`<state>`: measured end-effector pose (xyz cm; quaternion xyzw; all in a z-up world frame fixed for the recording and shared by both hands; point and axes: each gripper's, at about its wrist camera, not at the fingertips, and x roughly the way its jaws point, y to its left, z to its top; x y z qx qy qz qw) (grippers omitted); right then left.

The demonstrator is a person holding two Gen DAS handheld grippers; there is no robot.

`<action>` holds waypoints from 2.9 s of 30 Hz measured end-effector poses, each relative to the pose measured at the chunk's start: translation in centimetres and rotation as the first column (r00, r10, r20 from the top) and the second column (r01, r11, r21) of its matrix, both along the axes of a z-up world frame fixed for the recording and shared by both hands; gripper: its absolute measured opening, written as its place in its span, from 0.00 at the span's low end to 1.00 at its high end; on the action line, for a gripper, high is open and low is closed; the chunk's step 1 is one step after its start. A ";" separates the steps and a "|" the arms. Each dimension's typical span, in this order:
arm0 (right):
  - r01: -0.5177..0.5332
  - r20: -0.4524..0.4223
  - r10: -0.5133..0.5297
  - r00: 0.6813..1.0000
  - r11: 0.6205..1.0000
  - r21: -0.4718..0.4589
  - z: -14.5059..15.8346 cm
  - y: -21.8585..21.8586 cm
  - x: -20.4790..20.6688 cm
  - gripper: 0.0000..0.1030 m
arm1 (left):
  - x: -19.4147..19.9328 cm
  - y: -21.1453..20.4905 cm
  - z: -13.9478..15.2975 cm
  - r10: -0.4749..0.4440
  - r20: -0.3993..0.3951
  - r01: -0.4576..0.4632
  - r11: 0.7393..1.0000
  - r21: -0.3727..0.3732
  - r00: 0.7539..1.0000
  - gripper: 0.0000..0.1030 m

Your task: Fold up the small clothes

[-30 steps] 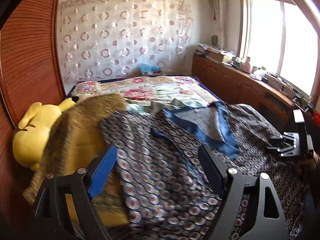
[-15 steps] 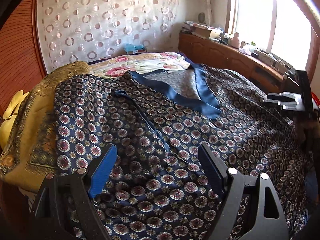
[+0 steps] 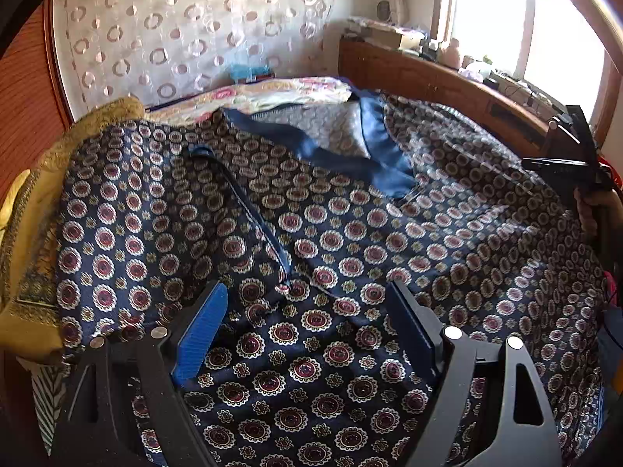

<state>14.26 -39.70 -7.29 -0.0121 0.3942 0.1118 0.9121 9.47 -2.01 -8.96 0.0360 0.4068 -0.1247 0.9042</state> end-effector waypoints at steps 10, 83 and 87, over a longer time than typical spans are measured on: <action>-0.046 -0.022 0.047 0.999 0.998 0.043 -0.2 -0.6 -0.5 0.30 | 0.7 0.0 -1.3 0.031 -0.052 -0.029 0.999 0.036 0.998 0.81; -0.194 0.035 0.195 0.980 0.981 -0.026 -0.4 7.3 2.1 0.02 | 4.0 -3.8 5.4 0.021 0.253 -0.005 0.998 -0.065 0.967 1.00; -0.228 0.081 0.229 0.970 0.973 -0.015 1.1 8.8 1.7 0.02 | 3.6 -3.9 5.5 0.005 0.253 0.015 0.997 -0.077 0.967 1.00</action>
